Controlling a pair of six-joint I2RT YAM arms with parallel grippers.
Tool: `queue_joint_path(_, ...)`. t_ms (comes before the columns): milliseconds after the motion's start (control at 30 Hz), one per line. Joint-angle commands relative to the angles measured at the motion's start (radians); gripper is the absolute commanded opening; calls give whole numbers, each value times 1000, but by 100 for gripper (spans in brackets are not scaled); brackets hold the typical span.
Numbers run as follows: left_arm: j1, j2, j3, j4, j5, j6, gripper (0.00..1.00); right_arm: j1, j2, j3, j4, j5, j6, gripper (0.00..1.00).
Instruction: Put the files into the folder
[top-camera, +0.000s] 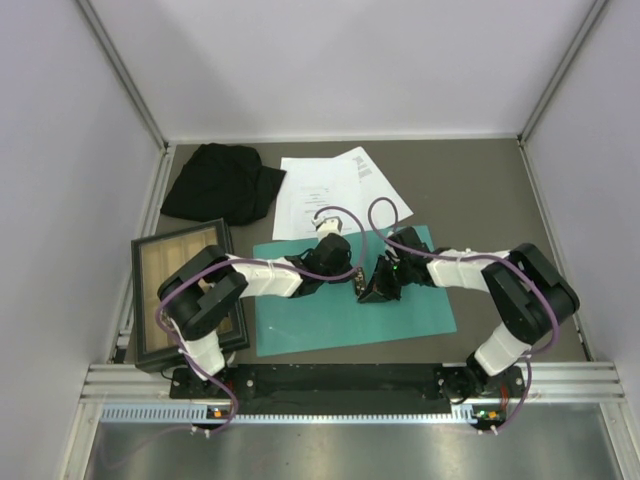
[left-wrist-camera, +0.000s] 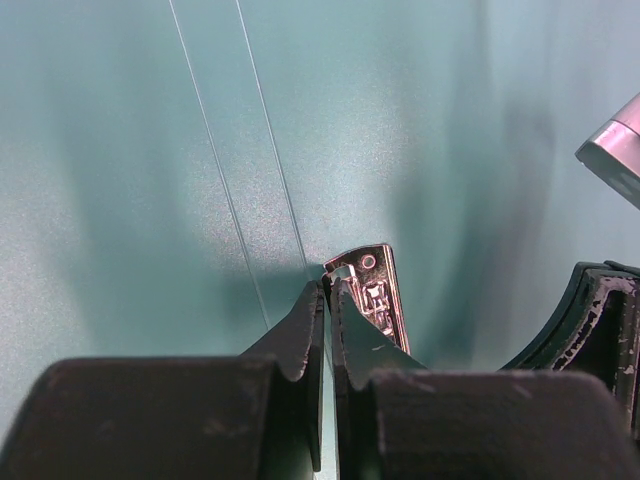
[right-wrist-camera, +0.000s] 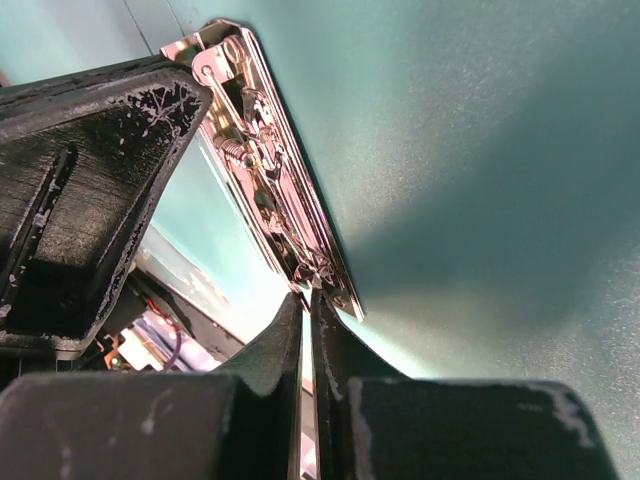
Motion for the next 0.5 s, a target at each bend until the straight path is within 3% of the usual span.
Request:
queue_joint_path(0, -8, 43, -51, -203, 28, 30, 0, -25, 55, -38, -174, 272, -55, 0)
queue_joint_path(167, -8, 44, -49, -203, 39, 90, 0, -25, 53, -59, -91, 238, -78, 0)
queue_joint_path(300, -8, 30, -40, -224, 47, 118, 0, -25, -68, 20, -171, 258, -113, 0)
queue_joint_path(467, -9, 15, -11, -237, 71, 113, 0, -25, -96, 73, -222, 232, -119, 0)
